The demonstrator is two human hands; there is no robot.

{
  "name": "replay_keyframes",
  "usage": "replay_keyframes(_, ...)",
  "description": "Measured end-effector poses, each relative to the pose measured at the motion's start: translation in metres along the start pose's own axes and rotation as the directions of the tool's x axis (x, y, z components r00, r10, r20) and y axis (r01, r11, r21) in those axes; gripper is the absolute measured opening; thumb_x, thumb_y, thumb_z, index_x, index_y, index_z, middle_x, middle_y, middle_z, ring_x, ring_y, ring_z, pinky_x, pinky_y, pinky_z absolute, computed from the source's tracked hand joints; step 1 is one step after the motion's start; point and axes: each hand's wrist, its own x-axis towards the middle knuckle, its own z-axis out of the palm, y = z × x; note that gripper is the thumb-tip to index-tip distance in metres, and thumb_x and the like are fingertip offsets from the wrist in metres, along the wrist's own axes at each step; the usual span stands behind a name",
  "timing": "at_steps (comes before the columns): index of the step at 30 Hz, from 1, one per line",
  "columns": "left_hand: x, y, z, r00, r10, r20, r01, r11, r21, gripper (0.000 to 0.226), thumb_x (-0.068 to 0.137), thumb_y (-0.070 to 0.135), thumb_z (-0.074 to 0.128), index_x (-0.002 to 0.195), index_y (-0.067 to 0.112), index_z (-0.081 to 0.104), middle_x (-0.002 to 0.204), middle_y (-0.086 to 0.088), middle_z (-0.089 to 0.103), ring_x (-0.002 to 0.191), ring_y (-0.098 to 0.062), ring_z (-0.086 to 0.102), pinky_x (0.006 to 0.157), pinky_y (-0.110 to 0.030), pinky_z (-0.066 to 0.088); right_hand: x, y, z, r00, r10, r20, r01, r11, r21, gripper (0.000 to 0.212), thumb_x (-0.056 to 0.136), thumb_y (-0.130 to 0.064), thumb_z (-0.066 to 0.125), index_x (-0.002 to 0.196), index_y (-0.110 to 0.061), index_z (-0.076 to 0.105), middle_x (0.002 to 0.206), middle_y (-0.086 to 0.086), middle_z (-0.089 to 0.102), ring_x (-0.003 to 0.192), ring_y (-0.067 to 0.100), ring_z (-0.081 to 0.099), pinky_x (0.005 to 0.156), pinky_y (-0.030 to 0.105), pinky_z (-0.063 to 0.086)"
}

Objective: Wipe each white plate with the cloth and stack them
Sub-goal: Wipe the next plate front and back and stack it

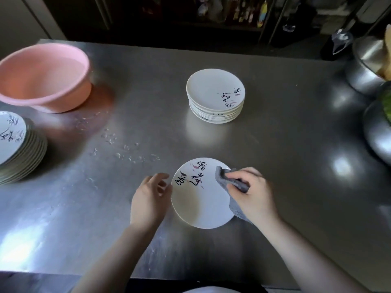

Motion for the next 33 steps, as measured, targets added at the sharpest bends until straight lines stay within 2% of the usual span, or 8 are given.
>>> replay_keyframes(3, 0.013, 0.005, 0.006, 0.998, 0.004, 0.057, -0.005, 1.0, 0.021, 0.017, 0.086, 0.02, 0.069, 0.102, 0.024, 0.072, 0.095, 0.003, 0.064, 0.081, -0.017, 0.062, 0.069, -0.025, 0.041, 0.013, -0.003, 0.02, 0.984, 0.03, 0.177, 0.016, 0.968, -0.25, 0.022, 0.076, -0.01, 0.071, 0.093, -0.023, 0.074, 0.094, -0.007, 0.066, 0.085, 0.016, 0.063, 0.072, 0.028, 0.047)
replay_keyframes(7, 0.02, 0.004, 0.013, 0.996, -0.012, 0.087, 0.013, 1.0, -0.002, 0.01, 0.085, 0.012, 0.066, 0.087, 0.017, 0.074, 0.08, -0.001, 0.068, 0.077, -0.024, 0.063, 0.066, -0.033, 0.049, 0.019, 0.005, 0.039, 0.948, 0.121, 0.295, 0.049, 0.859, -0.51, 0.019, 0.086, -0.018, 0.062, 0.102, -0.025, 0.069, 0.107, -0.006, 0.064, 0.104, 0.021, 0.055, 0.078, 0.029, 0.041)
replay_keyframes(12, 0.024, 0.001, 0.017, 0.996, -0.023, 0.084, 0.023, 1.0, -0.001, 0.009, 0.084, 0.011, 0.067, 0.089, 0.013, 0.074, 0.081, -0.004, 0.072, 0.079, -0.027, 0.064, 0.068, -0.034, 0.05, 0.029, -0.006, 0.063, 0.943, -0.013, 0.332, 0.156, 0.9, -0.408, 0.022, 0.088, -0.021, 0.062, 0.105, -0.031, 0.072, 0.116, -0.015, 0.062, 0.109, 0.016, 0.051, 0.079, 0.028, 0.043)
replay_keyframes(18, 0.024, -0.001, 0.016, 0.995, -0.058, 0.085, 0.064, 0.995, -0.07, 0.012, 0.084, 0.009, 0.066, 0.09, 0.015, 0.075, 0.082, -0.002, 0.073, 0.078, -0.023, 0.065, 0.068, -0.03, 0.049, -0.015, 0.001, 0.041, 0.79, -0.144, 0.596, 0.317, 0.928, -0.196, 0.024, 0.075, -0.006, 0.07, 0.089, -0.024, 0.078, 0.089, -0.01, 0.068, 0.085, 0.02, 0.056, 0.072, 0.032, 0.047)
replay_keyframes(21, 0.026, 0.0, 0.014, 0.994, -0.028, 0.103, 0.034, 0.998, -0.056, 0.009, 0.082, 0.007, 0.066, 0.085, 0.012, 0.073, 0.077, -0.002, 0.07, 0.075, -0.024, 0.063, 0.067, -0.033, 0.05, 0.004, 0.016, 0.026, 0.857, -0.024, 0.514, 0.183, 0.948, -0.26, 0.028, 0.075, 0.0, 0.067, 0.09, -0.021, 0.078, 0.093, -0.006, 0.069, 0.093, 0.024, 0.058, 0.08, 0.033, 0.047)
replay_keyframes(25, 0.028, -0.001, 0.012, 0.992, -0.022, 0.128, 0.025, 0.999, -0.026, 0.007, 0.082, 0.005, 0.066, 0.083, 0.01, 0.071, 0.076, -0.003, 0.069, 0.074, -0.025, 0.062, 0.067, -0.033, 0.049, 0.019, 0.004, 0.048, 0.943, 0.017, 0.332, 0.146, 0.876, -0.46, 0.024, 0.085, -0.013, 0.062, 0.1, -0.026, 0.075, 0.104, -0.008, 0.066, 0.104, 0.02, 0.054, 0.078, 0.032, 0.046)
replay_keyframes(29, 0.038, -0.001, -0.001, 0.968, -0.041, 0.248, 0.045, 0.999, -0.011, 0.011, 0.079, 0.01, 0.071, 0.081, 0.021, 0.072, 0.077, 0.006, 0.07, 0.076, -0.018, 0.064, 0.066, -0.027, 0.05, 0.028, -0.002, 0.045, 0.877, 0.018, 0.48, 0.134, 0.951, -0.28, 0.023, 0.086, -0.012, 0.063, 0.104, -0.021, 0.075, 0.109, -0.003, 0.065, 0.105, 0.019, 0.056, 0.088, 0.032, 0.044)
replay_keyframes(33, 0.068, 0.011, -0.008, 0.978, 0.013, 0.21, -0.01, 1.0, -0.018, 0.007, 0.08, 0.019, 0.072, 0.084, 0.025, 0.073, 0.078, 0.011, 0.07, 0.076, -0.011, 0.066, 0.065, -0.023, 0.049, 0.06, -0.007, 0.021, 0.947, -0.036, 0.32, 0.105, 0.974, -0.199, 0.019, 0.077, 0.0, 0.072, 0.091, -0.011, 0.077, 0.095, 0.003, 0.067, 0.088, 0.022, 0.063, 0.079, 0.026, 0.045)
